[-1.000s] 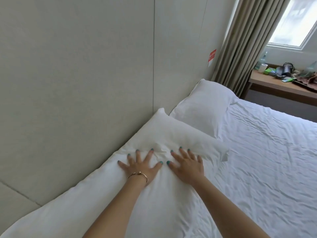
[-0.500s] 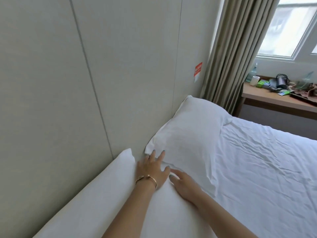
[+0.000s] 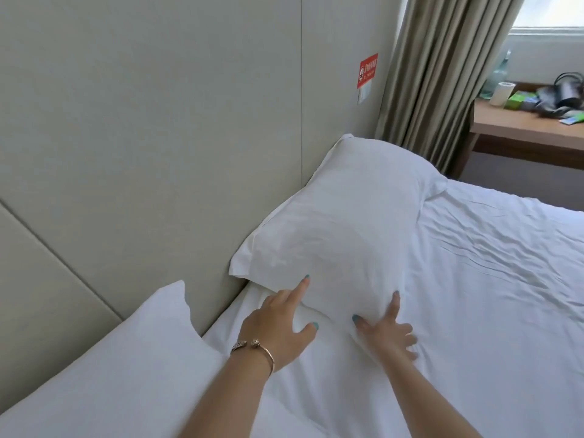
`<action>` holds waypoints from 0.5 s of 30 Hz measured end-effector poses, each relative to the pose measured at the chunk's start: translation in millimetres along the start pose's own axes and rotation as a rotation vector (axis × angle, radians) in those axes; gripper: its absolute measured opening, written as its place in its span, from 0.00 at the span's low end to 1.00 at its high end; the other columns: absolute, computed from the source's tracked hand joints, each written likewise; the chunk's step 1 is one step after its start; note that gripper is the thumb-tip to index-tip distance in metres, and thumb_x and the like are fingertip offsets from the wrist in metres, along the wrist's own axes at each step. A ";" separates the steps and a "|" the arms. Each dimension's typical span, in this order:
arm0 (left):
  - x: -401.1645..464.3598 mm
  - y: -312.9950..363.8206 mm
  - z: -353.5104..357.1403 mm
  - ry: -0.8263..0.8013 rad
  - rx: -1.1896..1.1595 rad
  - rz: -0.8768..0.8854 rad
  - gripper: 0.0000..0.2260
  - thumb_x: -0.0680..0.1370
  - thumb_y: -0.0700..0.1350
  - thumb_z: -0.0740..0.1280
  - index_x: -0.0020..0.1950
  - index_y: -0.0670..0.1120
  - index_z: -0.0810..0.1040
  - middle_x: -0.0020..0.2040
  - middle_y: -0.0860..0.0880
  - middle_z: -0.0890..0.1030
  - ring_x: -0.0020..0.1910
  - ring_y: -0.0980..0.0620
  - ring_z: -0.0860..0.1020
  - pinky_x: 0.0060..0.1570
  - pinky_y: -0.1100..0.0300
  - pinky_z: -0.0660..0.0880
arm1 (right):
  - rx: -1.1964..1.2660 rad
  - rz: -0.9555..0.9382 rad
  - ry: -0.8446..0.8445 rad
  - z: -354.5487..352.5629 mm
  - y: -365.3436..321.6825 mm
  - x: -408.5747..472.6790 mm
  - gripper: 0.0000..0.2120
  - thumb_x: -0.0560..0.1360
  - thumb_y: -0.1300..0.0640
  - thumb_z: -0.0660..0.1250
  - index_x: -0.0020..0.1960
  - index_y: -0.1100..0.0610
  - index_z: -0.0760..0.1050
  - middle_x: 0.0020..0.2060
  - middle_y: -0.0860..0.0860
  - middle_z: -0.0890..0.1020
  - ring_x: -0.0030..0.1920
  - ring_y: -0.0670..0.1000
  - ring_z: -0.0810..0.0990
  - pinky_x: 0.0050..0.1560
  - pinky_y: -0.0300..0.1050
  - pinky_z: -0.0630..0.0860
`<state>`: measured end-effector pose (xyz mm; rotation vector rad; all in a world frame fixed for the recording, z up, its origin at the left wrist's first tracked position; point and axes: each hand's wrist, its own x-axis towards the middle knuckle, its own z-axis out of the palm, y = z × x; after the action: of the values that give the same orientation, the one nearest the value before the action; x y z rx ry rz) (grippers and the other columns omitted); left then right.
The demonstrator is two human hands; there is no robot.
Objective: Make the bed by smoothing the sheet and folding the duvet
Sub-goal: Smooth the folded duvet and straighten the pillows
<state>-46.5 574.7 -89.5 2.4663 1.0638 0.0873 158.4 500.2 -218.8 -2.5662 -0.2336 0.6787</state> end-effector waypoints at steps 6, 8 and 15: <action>-8.7 9.1 16.7 -0.122 0.024 -0.003 0.31 0.79 0.57 0.58 0.74 0.69 0.42 0.64 0.60 0.66 0.60 0.57 0.69 0.51 0.59 0.73 | 0.190 -0.291 -0.098 -26.0 4.6 -2.3 0.25 0.80 0.50 0.58 0.73 0.43 0.50 0.41 0.52 0.77 0.36 0.52 0.76 0.34 0.46 0.71; -13.4 13.2 8.6 -0.147 0.062 -0.009 0.30 0.79 0.57 0.57 0.75 0.68 0.43 0.66 0.60 0.66 0.61 0.58 0.69 0.50 0.60 0.73 | 0.142 -0.328 -0.083 -59.6 15.2 -4.1 0.22 0.79 0.49 0.59 0.69 0.40 0.54 0.40 0.51 0.78 0.36 0.54 0.78 0.29 0.44 0.72; -65.7 121.0 -6.7 -0.043 -0.023 0.178 0.24 0.80 0.56 0.57 0.76 0.63 0.54 0.71 0.61 0.64 0.69 0.59 0.62 0.58 0.59 0.72 | -0.131 -0.183 -0.023 -231.1 103.8 -46.8 0.23 0.76 0.47 0.60 0.67 0.33 0.55 0.47 0.48 0.77 0.39 0.55 0.79 0.29 0.52 0.82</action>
<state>-12.2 458.2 -24.2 2.5257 0.8198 0.1006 238.7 304.1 -72.3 -2.6193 -0.5290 0.6439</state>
